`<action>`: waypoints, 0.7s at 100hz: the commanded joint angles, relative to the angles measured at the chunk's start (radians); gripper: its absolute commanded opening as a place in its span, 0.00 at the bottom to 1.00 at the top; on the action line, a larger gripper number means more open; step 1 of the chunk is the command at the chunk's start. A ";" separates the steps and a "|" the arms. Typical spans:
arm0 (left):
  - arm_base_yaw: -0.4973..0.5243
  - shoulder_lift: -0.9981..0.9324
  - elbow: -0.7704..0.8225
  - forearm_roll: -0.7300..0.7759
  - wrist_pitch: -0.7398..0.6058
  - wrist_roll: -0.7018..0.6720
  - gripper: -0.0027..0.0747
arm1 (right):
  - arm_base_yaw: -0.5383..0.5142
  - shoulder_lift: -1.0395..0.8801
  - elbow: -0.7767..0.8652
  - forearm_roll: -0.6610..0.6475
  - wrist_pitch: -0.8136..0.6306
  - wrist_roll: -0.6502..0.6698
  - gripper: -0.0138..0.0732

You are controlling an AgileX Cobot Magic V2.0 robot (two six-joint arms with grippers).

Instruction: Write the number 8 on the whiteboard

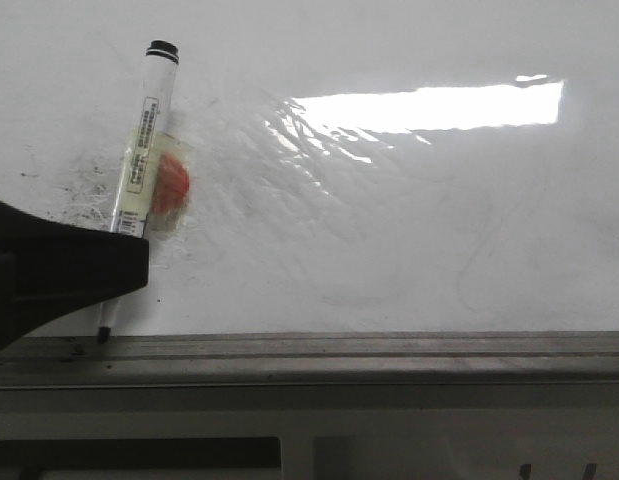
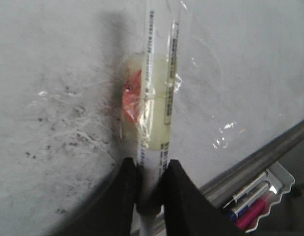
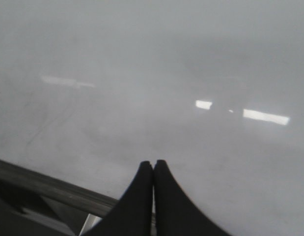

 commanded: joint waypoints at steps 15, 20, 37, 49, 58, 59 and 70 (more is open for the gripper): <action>0.000 -0.167 -0.030 0.083 0.128 0.207 0.01 | 0.176 0.216 -0.174 0.228 -0.069 -0.273 0.22; 0.000 -0.200 -0.046 0.100 0.188 0.273 0.01 | 0.210 0.258 -0.200 0.243 -0.074 -0.276 0.34; 0.000 -0.256 -0.116 0.159 0.333 0.438 0.01 | 0.311 0.385 -0.266 0.266 -0.076 -0.277 0.69; 0.000 -0.251 -0.151 0.243 0.336 0.463 0.01 | 0.415 0.469 -0.288 0.267 -0.119 -0.277 0.65; 0.000 -0.242 -0.168 0.286 0.336 0.463 0.01 | 0.517 0.514 -0.291 0.267 -0.228 -0.277 0.63; 0.000 -0.242 -0.169 0.293 0.334 0.463 0.01 | 0.524 0.522 -0.291 0.267 -0.237 -0.277 0.63; 0.000 -0.240 -0.176 0.336 0.334 0.463 0.01 | 0.611 0.582 -0.298 0.265 -0.380 -0.277 0.63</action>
